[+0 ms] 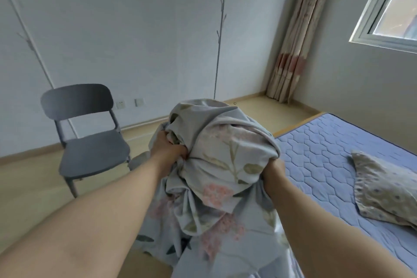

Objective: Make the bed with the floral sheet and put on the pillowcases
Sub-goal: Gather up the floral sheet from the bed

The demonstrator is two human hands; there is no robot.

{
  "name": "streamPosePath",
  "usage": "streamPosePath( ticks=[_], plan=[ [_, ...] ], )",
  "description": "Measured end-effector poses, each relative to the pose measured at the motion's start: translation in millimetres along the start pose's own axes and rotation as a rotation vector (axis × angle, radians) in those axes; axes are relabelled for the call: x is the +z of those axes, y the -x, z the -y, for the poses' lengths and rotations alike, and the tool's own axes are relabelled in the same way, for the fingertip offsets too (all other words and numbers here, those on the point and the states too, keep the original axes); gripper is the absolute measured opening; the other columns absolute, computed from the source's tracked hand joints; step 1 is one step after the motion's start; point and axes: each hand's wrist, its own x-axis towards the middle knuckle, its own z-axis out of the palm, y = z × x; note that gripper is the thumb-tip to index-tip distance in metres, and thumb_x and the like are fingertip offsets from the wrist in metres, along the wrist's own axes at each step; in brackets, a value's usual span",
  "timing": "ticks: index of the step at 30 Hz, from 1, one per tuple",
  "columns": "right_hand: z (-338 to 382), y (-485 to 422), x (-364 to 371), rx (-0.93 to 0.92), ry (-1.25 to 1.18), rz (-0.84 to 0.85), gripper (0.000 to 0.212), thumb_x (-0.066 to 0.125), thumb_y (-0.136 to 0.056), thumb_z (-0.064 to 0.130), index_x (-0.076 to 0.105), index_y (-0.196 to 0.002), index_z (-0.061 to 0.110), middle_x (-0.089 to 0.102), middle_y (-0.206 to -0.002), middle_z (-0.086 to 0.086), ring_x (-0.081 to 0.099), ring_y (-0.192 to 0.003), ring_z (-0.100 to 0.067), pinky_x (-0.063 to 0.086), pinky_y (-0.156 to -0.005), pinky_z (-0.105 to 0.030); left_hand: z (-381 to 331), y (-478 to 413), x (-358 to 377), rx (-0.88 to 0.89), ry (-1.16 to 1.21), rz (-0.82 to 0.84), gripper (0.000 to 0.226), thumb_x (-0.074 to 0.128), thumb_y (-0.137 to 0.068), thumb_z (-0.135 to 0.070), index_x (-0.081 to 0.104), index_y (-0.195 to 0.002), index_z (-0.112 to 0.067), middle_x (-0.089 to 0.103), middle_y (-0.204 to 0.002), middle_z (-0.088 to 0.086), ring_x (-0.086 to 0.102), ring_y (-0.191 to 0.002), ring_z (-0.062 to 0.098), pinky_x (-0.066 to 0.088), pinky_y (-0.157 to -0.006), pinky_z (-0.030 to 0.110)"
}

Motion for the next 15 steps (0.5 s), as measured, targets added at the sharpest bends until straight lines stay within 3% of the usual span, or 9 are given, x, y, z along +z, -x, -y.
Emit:
streamPosePath(
  ticks=[9, 13, 15],
  plan=[
    [10.6, -5.2, 118.2, -0.173, -0.012, 0.378, 0.025, 0.042, -0.1, 0.016, 0.051, -0.077, 0.02, 0.053, -0.074, -0.006, 0.048, -0.063, -0.017, 0.041, -0.054, -0.027, -12.7, -39.4, -90.2, 0.099, 0.031, -0.235, 0.088, 0.063, -0.042, -0.007, 0.04, -0.127, -0.006, 0.058, -0.113, 0.013, 0.055, -0.106, 0.032, 0.049, -0.094, 0.046],
    [22.8, -30.5, 171.6, -0.226, 0.061, 0.432, 0.035, 0.04, -0.101, 0.008, 0.041, -0.067, 0.016, 0.042, -0.063, -0.002, 0.04, -0.055, -0.012, 0.041, -0.041, -0.015, -18.1, -82.0, -113.2, 0.069, 0.028, -0.297, 0.084, 0.065, -0.043, -0.008, 0.042, -0.123, -0.007, 0.059, -0.115, 0.013, 0.056, -0.108, 0.032, 0.049, -0.096, 0.047],
    [31.1, -48.7, 198.5, -0.242, 0.083, 0.41, 0.038, 0.04, -0.1, 0.004, 0.038, -0.064, 0.017, 0.04, -0.064, -0.001, 0.038, -0.055, -0.011, 0.04, -0.041, -0.013, -22.6, -111.0, -121.3, 0.067, 0.021, -0.32, 0.075, 0.07, -0.05, -0.003, 0.043, -0.12, -0.01, 0.058, -0.111, 0.01, 0.055, -0.106, 0.029, 0.049, -0.092, 0.04]
  ],
)
